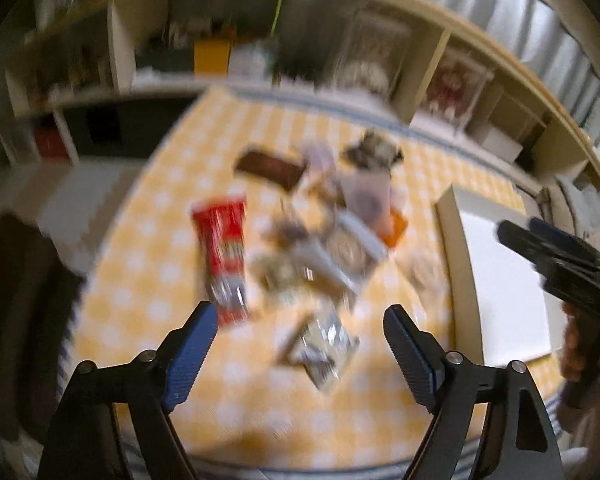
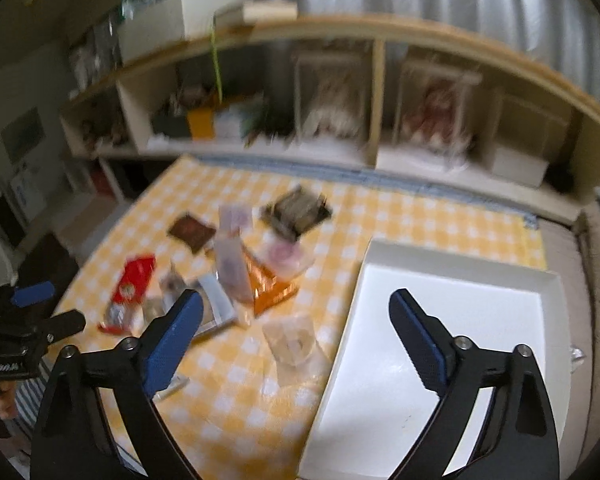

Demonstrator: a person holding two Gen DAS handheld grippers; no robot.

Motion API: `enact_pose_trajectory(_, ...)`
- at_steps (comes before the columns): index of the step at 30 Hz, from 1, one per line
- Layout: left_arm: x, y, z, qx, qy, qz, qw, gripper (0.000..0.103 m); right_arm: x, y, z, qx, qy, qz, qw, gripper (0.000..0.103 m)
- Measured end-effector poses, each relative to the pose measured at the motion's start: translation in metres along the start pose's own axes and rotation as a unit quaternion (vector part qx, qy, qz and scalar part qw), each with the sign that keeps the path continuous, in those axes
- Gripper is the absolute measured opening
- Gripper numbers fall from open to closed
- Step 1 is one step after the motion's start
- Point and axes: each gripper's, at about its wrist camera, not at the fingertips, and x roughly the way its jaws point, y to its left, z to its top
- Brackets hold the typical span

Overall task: Organize snacks
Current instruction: 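Grasp the clear round pastry packet with the right gripper while the left grasps the silver-wrapped cake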

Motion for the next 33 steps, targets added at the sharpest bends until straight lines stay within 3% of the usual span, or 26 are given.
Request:
enact_pose_trajectory(4, 0.035, 0.015, 0.008, -0.054, 0.068, -0.020, 0.9960, 0.076, 0.040, 0.007, -0.010, -0.035, 0.063, 0.004, 0.997, 0.075)
enact_pose_trajectory(7, 0.062, 0.026, 0.014, -0.107, 0.107, -0.032, 0.9879, 0.071, 0.068, 0.020, -0.021, -0.086, 0.110, 0.002, 0.990, 0.071)
enact_pose_trajectory(10, 0.082, 0.031, 0.020, -0.130, 0.118, -0.031, 0.9840, 0.069, 0.092, 0.033, -0.035, -0.146, 0.151, -0.022, 0.978, 0.070)
enact_pose_trajectory(15, 0.118, 0.023, 0.032, -0.102, 0.115, 0.002, 0.9880, 0.070, 0.120, 0.042, -0.058, -0.208, 0.191, -0.067, 0.957, 0.069)
enact_pose_trajectory(17, 0.126, 0.020, 0.038, -0.093, 0.106, -0.001, 0.9900, 0.067, 0.127, 0.043, -0.063, -0.223, 0.200, -0.074, 0.951, 0.069)
enact_pose_trajectory(19, 0.133, 0.017, 0.044, -0.085, 0.096, -0.004, 0.9917, 0.057, 0.130, 0.044, -0.067, -0.238, 0.200, -0.080, 0.947, 0.069)
enact_pose_trajectory(21, 0.138, 0.015, 0.044, -0.078, 0.096, -0.014, 0.9923, 0.045, 0.129, 0.041, -0.066, -0.233, 0.198, -0.074, 0.949, 0.064)
enact_pose_trajectory(25, 0.145, 0.004, 0.041, -0.060, 0.100, -0.019, 0.9929, 0.041, 0.132, 0.033, -0.062, -0.213, 0.198, -0.063, 0.955, 0.032)
enact_pose_trajectory(27, 0.146, 0.003, 0.041, -0.059, 0.094, -0.018, 0.9936, 0.039, 0.132, 0.030, -0.059, -0.204, 0.196, -0.057, 0.958, 0.029)
enact_pose_trajectory(33, 0.096, 0.009, 0.018, -0.063, 0.064, -0.028, 0.9955, 0.034, 0.117, 0.024, -0.054, -0.160, 0.181, -0.026, 0.970, 0.026)
